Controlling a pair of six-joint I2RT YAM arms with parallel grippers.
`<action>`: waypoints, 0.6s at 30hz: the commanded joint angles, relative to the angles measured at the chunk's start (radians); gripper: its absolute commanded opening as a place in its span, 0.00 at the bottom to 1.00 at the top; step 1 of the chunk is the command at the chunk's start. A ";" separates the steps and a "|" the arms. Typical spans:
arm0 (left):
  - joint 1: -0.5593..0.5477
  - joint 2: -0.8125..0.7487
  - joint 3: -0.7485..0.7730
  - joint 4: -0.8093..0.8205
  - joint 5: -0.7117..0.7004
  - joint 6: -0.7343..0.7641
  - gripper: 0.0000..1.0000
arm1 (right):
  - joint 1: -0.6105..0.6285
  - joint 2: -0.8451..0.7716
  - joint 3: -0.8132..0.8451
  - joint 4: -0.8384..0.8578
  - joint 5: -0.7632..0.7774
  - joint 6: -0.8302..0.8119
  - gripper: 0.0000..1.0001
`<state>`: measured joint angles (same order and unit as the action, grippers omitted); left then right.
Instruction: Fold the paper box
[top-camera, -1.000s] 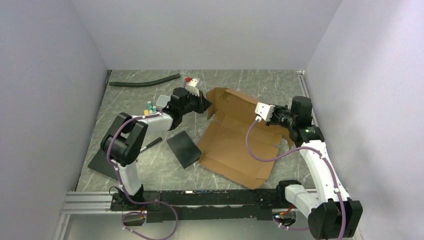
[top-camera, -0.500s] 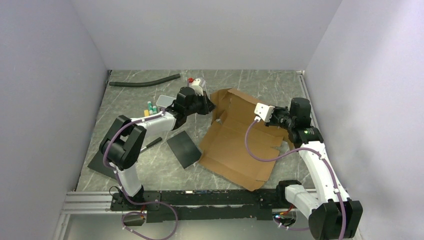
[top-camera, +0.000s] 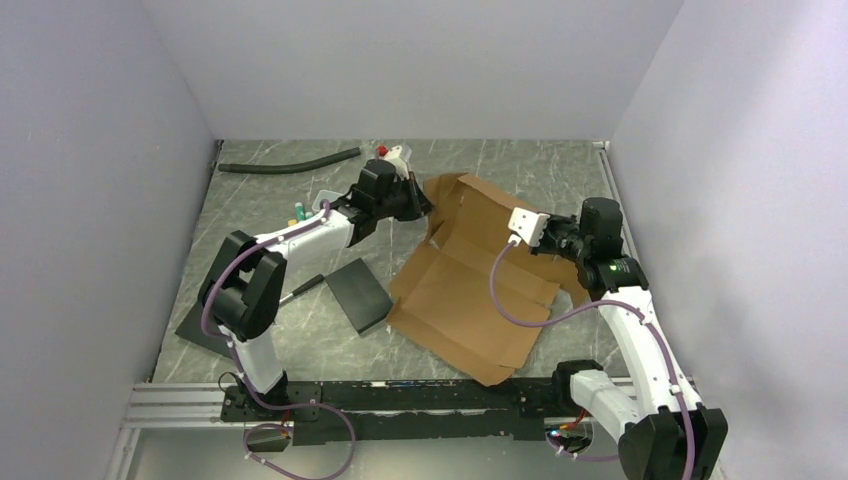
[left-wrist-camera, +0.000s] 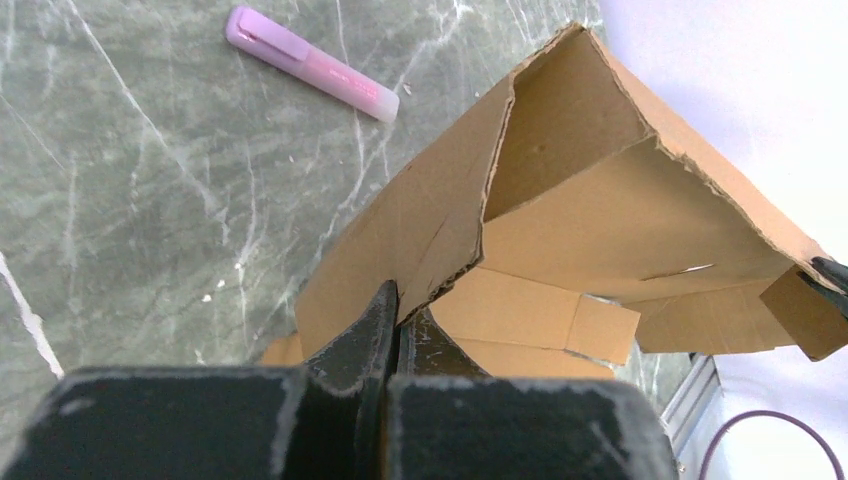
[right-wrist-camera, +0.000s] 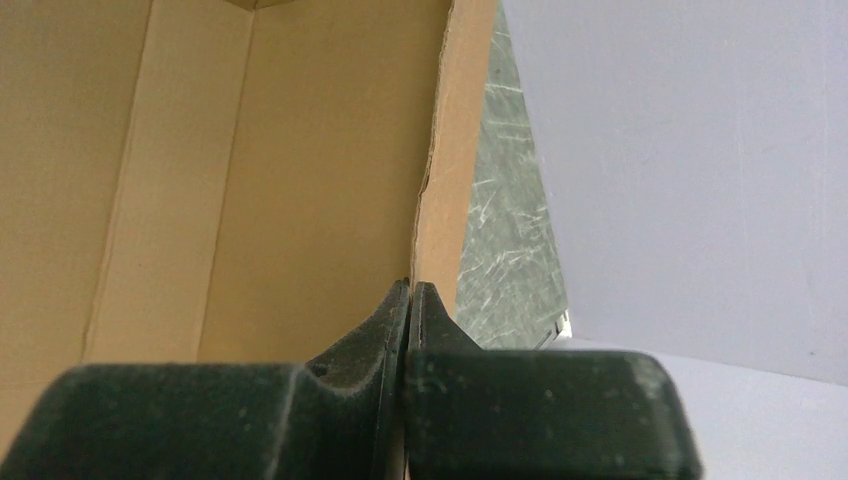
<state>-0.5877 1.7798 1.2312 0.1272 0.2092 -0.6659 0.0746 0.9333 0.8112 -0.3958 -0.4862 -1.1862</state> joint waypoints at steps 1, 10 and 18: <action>-0.014 -0.025 0.046 0.069 0.084 -0.125 0.00 | 0.034 -0.011 0.005 -0.062 -0.064 0.046 0.00; -0.051 -0.050 -0.005 0.028 0.021 -0.168 0.00 | 0.051 -0.011 0.010 -0.085 -0.078 0.054 0.00; -0.102 -0.083 -0.118 0.096 -0.064 -0.224 0.00 | 0.110 0.009 0.060 -0.217 -0.029 -0.035 0.00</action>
<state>-0.6502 1.7401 1.1461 0.1413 0.1638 -0.8124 0.1261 0.9310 0.8242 -0.4755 -0.4477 -1.1824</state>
